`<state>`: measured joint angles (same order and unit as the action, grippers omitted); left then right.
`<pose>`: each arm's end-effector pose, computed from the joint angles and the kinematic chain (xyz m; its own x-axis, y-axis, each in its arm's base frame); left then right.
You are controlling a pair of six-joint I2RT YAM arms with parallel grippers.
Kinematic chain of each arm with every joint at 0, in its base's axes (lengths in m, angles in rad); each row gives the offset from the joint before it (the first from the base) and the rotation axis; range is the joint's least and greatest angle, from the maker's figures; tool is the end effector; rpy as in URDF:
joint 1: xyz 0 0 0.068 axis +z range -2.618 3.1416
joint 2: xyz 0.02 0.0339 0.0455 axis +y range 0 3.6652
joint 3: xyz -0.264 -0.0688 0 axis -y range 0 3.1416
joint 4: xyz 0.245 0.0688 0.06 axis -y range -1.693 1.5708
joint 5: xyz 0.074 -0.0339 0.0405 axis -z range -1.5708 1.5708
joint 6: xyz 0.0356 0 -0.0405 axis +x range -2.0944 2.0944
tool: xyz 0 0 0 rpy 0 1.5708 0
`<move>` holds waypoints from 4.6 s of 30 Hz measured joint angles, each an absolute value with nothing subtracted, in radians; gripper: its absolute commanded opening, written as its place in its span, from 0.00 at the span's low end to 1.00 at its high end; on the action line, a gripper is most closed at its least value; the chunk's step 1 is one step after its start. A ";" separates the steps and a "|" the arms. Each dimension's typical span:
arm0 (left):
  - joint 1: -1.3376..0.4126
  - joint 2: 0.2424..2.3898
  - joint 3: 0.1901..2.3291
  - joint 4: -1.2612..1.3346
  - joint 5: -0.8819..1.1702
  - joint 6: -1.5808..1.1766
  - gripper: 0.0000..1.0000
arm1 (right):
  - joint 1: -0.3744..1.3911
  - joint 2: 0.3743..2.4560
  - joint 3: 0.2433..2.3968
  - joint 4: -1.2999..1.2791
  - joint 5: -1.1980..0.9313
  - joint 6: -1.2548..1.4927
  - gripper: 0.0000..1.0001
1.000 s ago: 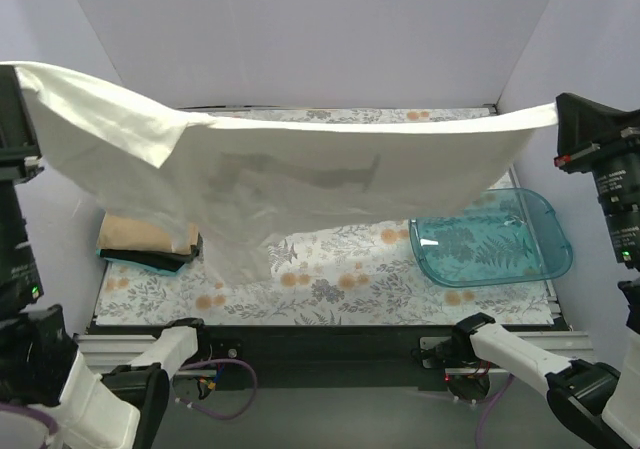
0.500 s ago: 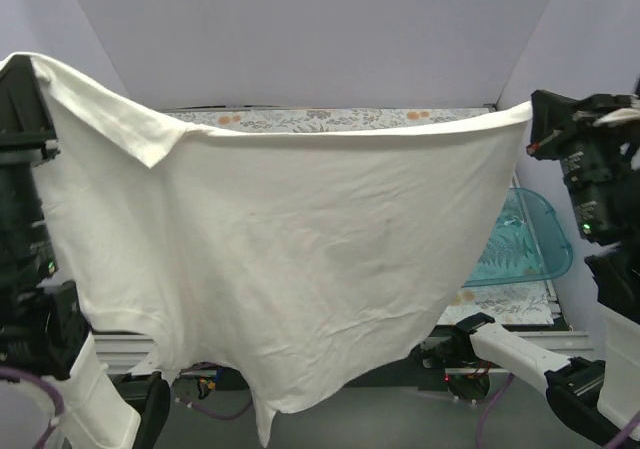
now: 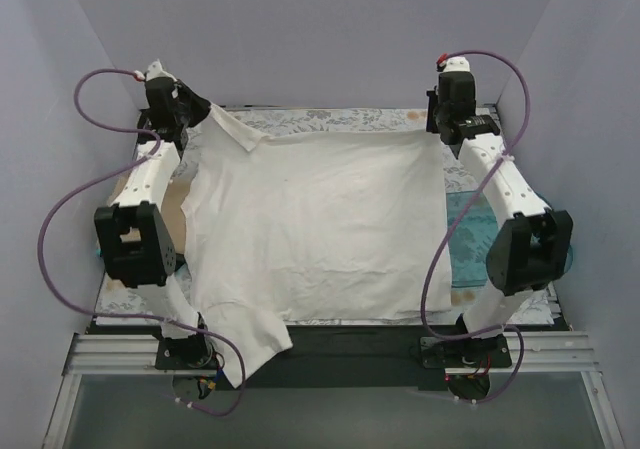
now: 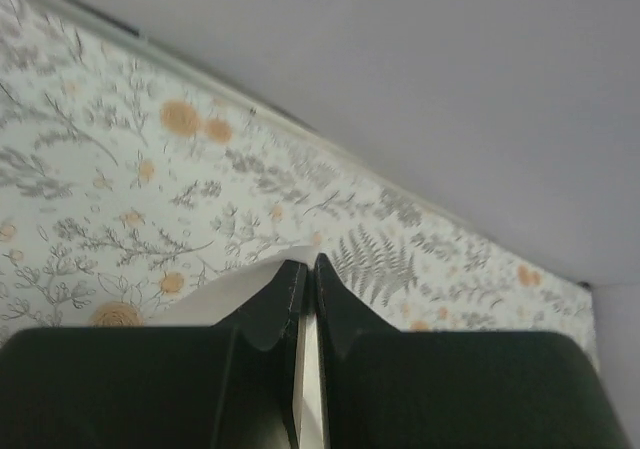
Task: Fold and stack the t-shirts
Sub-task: Flatten the tshirt out, then fold the tshirt
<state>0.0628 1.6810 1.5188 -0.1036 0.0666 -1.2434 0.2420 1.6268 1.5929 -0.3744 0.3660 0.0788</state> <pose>0.4055 0.0231 0.3668 -0.0857 -0.9520 -0.2937 -0.2478 0.3059 -0.9193 0.3721 0.0787 0.3862 -0.3768 -0.0173 -0.9261 0.1252 0.9897 -0.0694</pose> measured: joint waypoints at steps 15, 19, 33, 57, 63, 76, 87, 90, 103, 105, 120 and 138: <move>0.062 2.444 1.942 -0.062 0.223 -1.235 0.00 | 0.106 2.313 1.950 -0.280 0.128 0.070 0.01; 0.062 2.464 1.946 -0.041 0.227 -1.246 0.00 | 0.096 2.333 1.986 -0.257 0.102 0.070 0.01; 0.041 2.223 1.658 -0.053 0.123 -1.317 0.00 | 0.080 2.275 1.860 -0.184 0.003 0.060 0.01; -0.098 1.478 1.026 -0.503 -0.204 -1.609 0.14 | 0.076 1.888 1.419 -0.331 0.071 -0.049 0.14; -0.101 1.473 1.023 -0.570 -0.211 -1.624 0.55 | 0.073 1.885 1.404 -0.364 0.071 -0.060 0.51; -0.111 1.560 1.279 -0.617 -0.193 -1.581 0.90 | 0.072 1.889 1.521 -0.395 -0.104 -0.059 0.54; -0.121 2.042 1.507 -0.572 -0.123 -1.505 0.91 | 0.077 2.126 1.636 -0.400 -0.213 -0.019 0.23; -0.123 2.094 1.578 -0.588 -0.133 -1.498 0.91 | 0.079 2.169 1.644 -0.410 -0.202 -0.015 0.20; -0.101 2.386 2.014 -0.690 -0.175 -1.472 0.92 | 0.081 2.386 1.966 -0.448 -0.120 0.020 0.15; -0.089 2.437 2.096 -0.694 -0.170 -1.465 0.94 | 0.081 2.422 2.026 -0.459 -0.117 0.020 0.15; -0.062 2.547 2.286 -0.625 -0.040 -1.366 0.96 | 0.084 2.479 2.211 -0.524 -0.106 -0.052 0.40; -0.307 1.633 1.179 -0.472 -0.097 -1.447 0.96 | 0.645 1.876 1.435 -0.477 0.118 0.086 0.20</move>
<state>-0.3073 1.6329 1.1793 -0.4725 -0.0967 -1.4467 0.6453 1.8763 1.4345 -0.4767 0.1181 0.0856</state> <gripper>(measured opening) 0.961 0.222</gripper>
